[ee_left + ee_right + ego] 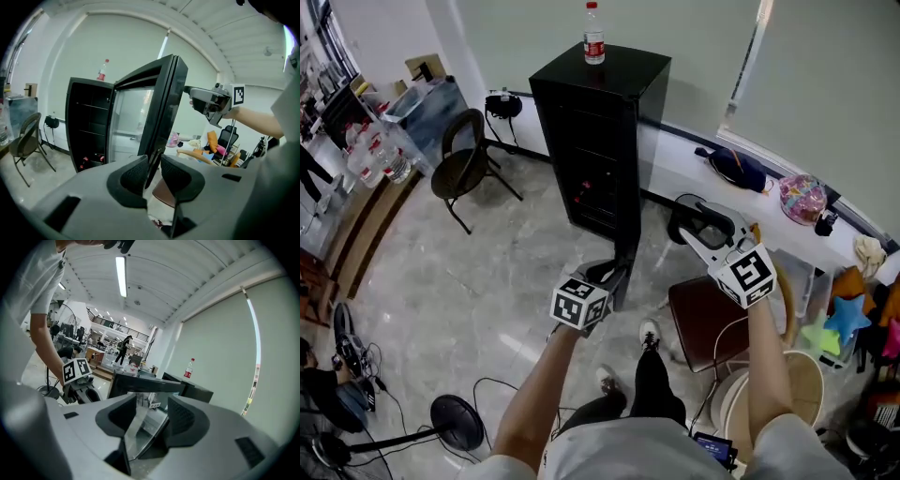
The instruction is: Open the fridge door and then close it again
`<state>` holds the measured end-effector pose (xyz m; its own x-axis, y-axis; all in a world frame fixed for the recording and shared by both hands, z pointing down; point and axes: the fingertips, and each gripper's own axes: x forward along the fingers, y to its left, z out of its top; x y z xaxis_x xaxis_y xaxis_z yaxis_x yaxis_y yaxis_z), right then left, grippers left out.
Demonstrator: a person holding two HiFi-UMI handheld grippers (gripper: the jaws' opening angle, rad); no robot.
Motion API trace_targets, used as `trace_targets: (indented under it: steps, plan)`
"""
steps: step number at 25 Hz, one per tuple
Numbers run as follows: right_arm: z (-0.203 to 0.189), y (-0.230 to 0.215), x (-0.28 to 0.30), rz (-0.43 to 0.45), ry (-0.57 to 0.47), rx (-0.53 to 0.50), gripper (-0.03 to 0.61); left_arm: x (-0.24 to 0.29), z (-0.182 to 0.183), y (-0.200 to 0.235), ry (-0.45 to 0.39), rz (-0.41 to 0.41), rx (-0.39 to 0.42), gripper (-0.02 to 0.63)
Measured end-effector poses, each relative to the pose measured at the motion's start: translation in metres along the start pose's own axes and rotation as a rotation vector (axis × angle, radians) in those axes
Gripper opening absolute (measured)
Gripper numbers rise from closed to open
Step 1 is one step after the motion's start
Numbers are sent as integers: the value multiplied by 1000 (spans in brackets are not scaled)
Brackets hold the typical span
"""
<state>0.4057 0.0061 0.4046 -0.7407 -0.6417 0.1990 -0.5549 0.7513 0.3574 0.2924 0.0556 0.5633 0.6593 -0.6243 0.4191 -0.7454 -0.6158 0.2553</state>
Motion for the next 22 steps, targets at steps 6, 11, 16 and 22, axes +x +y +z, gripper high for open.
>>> trace_targets:
  steps: [6,11,16,22]
  plan:
    - [-10,-7,-34,-59,15,34,206,33,4,-40,45,-104,88,86]
    - [-7,-18,-61,-87,-55,137,216,46,27,-54,12,-157,100,87]
    - [10,-37,-77,-132,-120,214,224,27,72,-40,-48,-81,229,98]
    - [37,-51,-90,-229,-116,168,224,-55,165,-6,-261,57,264,129]
